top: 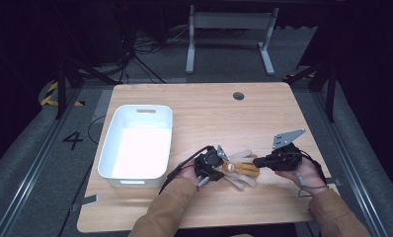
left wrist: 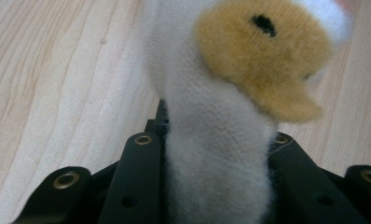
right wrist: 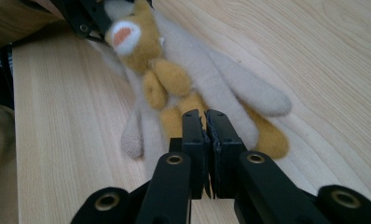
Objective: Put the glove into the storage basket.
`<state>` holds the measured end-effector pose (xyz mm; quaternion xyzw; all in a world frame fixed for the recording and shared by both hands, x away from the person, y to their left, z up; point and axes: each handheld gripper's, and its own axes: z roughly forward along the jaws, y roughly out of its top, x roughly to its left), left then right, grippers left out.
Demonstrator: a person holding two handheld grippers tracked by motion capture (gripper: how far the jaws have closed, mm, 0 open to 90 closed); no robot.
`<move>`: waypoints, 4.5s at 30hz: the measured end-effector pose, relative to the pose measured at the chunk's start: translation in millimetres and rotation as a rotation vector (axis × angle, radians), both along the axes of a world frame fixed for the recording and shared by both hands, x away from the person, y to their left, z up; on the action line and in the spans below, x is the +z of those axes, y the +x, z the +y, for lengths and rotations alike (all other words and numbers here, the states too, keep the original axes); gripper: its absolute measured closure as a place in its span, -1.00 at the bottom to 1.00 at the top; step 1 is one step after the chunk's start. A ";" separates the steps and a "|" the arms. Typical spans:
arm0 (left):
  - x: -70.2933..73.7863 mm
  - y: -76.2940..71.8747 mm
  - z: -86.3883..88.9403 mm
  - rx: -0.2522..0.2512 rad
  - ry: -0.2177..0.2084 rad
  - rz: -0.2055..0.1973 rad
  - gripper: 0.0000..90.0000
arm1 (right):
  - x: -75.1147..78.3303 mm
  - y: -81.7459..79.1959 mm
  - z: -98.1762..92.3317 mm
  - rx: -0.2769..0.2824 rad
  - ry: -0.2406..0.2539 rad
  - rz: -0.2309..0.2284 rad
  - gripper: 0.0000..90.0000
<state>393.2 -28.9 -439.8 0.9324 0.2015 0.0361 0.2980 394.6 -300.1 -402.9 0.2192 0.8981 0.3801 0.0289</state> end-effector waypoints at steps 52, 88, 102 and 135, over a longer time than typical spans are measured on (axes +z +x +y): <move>71.2 24.2 12.8 0.228 0.071 0.084 0.57 | 14.9 43.1 -23.2 -0.184 -0.079 0.009 0.98; 120.0 50.9 59.2 0.611 0.124 0.198 0.56 | 13.3 67.5 -23.6 -0.204 -0.091 0.046 0.99; 135.8 54.3 75.9 0.757 0.055 0.265 0.55 | 13.1 56.1 -39.3 -0.233 -0.059 0.049 0.99; 161.1 38.7 142.6 0.984 0.016 0.240 0.54 | 13.4 68.2 -23.0 -0.189 -0.048 0.054 0.99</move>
